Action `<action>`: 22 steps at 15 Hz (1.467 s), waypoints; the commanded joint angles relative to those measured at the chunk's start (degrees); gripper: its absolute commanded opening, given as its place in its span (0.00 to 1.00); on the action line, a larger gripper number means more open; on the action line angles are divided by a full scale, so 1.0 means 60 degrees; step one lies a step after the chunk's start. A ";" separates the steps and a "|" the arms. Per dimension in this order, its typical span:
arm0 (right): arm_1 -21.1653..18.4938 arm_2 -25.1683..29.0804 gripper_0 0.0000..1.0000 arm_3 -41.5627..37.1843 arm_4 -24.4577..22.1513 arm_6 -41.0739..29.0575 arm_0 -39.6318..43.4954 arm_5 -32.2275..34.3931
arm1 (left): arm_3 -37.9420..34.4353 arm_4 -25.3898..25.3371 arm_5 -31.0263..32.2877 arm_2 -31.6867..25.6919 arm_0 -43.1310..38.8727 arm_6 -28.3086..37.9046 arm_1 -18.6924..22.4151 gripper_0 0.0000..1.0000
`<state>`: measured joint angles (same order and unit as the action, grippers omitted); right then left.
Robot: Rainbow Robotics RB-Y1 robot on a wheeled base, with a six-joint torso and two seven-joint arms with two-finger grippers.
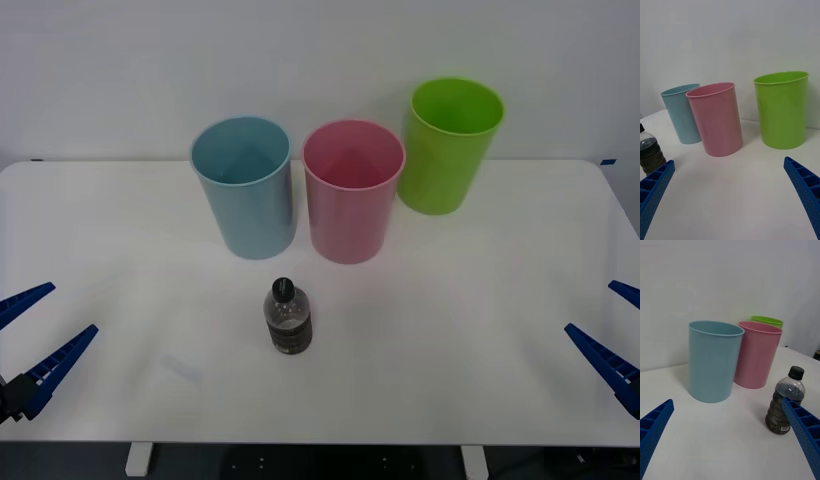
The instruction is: Grasp the object on the table and drop it into the matching bin: aluminum can to the light blue bin, PET bottle to the pink bin.
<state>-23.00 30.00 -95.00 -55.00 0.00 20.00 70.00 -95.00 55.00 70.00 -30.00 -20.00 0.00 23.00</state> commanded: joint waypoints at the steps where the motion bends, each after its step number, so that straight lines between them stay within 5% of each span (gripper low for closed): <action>1: 0.0000 0.0000 1.00 0.0000 0.0000 -0.0001 0.0000 0.0000 | 0.0000 0.0000 0.0000 0.0000 0.0000 0.0000 0.0000 1.00; 7: 0.0098 -0.0313 1.00 -0.0031 -0.0047 0.0146 0.0109 -0.0241 | 0.0000 0.0000 0.0000 0.0000 0.0000 0.0000 0.0000 1.00; 22: 0.0054 -0.3433 1.00 -0.0016 -0.0443 0.2446 -0.0242 -0.1501 | 0.0000 0.0000 0.0000 0.0000 0.0000 0.0000 0.0000 1.00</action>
<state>-22.63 10.15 -95.10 -57.31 14.54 18.68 61.33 -95.00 55.00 70.00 -30.00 -20.00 0.00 23.00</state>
